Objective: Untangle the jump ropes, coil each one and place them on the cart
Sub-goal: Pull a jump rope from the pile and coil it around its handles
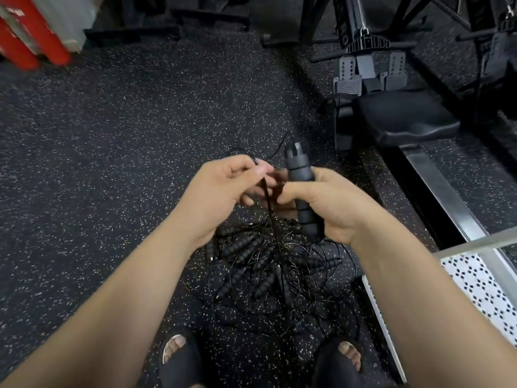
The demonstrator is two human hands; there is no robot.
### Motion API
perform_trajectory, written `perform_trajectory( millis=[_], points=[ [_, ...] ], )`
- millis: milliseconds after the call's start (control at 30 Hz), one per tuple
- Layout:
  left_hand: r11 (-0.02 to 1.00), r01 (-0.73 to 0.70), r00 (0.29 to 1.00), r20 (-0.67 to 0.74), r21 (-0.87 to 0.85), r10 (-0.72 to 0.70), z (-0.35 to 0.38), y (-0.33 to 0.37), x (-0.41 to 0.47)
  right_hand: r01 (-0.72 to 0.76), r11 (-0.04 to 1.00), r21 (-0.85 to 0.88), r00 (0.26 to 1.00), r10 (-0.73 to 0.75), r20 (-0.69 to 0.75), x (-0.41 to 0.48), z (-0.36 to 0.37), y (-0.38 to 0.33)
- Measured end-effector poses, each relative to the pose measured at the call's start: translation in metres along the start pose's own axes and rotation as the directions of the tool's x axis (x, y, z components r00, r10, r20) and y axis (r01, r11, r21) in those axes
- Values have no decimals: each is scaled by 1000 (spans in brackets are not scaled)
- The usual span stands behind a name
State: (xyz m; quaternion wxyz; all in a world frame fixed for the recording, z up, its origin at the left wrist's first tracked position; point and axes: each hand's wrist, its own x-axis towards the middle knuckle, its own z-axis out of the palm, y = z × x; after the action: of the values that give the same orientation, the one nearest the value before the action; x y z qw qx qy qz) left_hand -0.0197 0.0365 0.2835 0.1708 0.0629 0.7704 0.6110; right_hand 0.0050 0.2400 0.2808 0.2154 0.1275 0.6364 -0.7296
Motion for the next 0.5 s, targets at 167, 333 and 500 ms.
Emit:
perform_trajectory(
  millis=[167, 333, 500],
  points=[
    [985, -47, 985, -172, -168, 18, -12, -1, 4, -57, 978, -203, 991, 80, 110, -5, 17, 5],
    [975, -56, 950, -312, -217, -15, -15, -3, 6, -6, 967, -255, 1000, 13, 26, -6, 21, 5],
    [962, 166, 969, -147, -218, -201, -7, 0, 5, 142, 985, -95, 989, -145, -24, -13, 16, -11]
  ],
)
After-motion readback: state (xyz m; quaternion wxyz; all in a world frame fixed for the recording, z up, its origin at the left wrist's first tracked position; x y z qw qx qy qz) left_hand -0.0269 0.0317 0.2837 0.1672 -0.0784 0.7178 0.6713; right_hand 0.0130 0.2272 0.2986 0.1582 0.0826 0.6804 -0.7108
